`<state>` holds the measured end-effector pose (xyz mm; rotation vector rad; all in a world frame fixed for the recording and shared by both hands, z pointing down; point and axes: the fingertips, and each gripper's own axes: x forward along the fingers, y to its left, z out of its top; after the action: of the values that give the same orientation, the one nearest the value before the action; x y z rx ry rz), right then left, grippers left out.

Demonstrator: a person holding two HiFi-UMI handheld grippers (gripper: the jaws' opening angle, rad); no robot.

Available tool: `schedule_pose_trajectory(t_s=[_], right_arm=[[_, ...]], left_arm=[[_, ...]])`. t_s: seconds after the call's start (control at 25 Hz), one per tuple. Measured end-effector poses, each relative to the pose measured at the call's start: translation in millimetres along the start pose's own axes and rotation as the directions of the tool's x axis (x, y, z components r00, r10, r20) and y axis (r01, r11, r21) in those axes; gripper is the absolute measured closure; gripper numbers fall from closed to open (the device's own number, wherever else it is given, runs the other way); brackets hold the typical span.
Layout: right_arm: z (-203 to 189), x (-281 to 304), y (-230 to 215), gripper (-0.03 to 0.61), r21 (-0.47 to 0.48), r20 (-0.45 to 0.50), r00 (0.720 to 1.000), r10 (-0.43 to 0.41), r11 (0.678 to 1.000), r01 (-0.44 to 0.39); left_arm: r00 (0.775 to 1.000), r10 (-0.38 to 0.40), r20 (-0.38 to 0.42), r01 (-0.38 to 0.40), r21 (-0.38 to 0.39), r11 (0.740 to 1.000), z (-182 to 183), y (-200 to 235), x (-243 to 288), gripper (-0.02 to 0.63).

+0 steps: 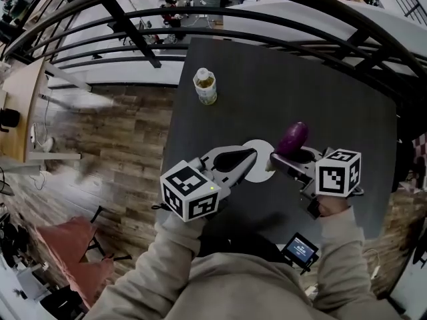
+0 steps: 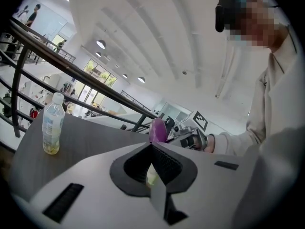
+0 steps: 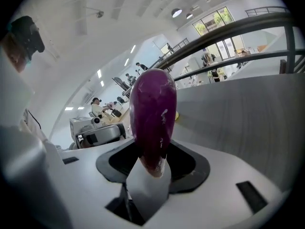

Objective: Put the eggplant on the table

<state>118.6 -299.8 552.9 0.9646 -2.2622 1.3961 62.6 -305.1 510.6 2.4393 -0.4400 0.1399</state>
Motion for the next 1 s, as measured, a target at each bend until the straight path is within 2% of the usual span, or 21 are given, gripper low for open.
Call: schedule_pose_trajectory(t_s=[0.2,0.52,0.8,1.0], right_arm=[[-30.7,30.4,-28.3,0.382,0.048,-0.124,0.991,-0.045,0.998,0.051],[-80.9,66.1,-60.0,0.382,0.082,-0.29,0.952,-0.093,0.989,0.122],[-119.3,86.4,-94.2,0.382,0.073,-0.426,0.89,-0.161,0.975,0.212],[-133.6,98.3,-106.2,0.382,0.082,-0.499,0.849,-0.176,0.965,0.248]], left_arm=[[1.0,0.001,0.008,-0.001,-0.038,0.999,-8.1,11.5,-6.6,0.607],[1.0,0.001,0.005,-0.001,-0.049,0.999,-18.6,18.0,-13.3,0.607],[1.0,0.02,0.0,-0.02,-0.07,0.997,-30.1,27.0,-23.6,0.607],[0.999,0.038,-0.006,-0.038,-0.07,0.997,-35.5,33.9,-32.0,0.607]])
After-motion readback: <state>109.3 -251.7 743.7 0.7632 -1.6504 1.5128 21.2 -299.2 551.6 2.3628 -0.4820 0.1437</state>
